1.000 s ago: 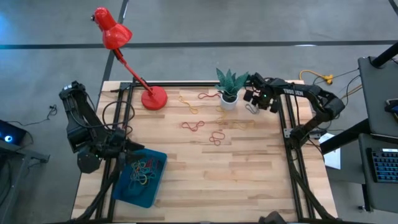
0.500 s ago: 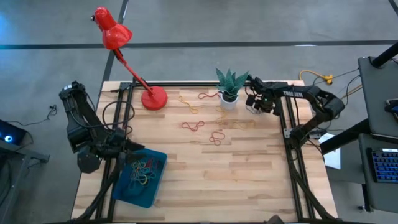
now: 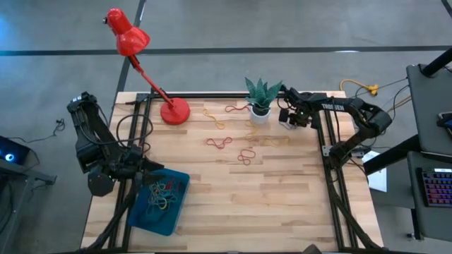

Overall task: Pick and place rubber bands into bin
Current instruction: Put the blue rubber band into the blue bin

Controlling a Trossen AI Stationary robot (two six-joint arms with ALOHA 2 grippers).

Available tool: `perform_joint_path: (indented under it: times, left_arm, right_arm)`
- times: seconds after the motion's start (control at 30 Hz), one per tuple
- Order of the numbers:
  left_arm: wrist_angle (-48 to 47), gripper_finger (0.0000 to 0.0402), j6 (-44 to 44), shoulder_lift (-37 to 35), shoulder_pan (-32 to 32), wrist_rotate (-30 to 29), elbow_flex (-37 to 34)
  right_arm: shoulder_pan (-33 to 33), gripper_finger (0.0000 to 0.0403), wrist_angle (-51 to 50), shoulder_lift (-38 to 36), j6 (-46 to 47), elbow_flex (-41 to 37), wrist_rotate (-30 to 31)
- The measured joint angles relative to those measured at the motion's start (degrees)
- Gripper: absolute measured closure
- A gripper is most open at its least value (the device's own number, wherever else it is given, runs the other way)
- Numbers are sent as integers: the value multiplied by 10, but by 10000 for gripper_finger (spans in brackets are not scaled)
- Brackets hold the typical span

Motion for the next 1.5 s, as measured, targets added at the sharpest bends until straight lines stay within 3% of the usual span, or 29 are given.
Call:
perform_joint_path:
  times: [0.53, 1.0, 1.5]
  left_arm:
    - [-11, 136, 2, 0, 0, 0, 0]
    - [-16, 136, 2, -1, 0, 0, 0]
    - [-25, 136, 14, -2, 0, 0, 0]
  right_arm:
    - [56, 368, -4, 0, -3, -1, -15]
    - [71, 395, -7, -9, -82, -2, -31]
    - [190, 395, -6, -236, -25, -2, -58]
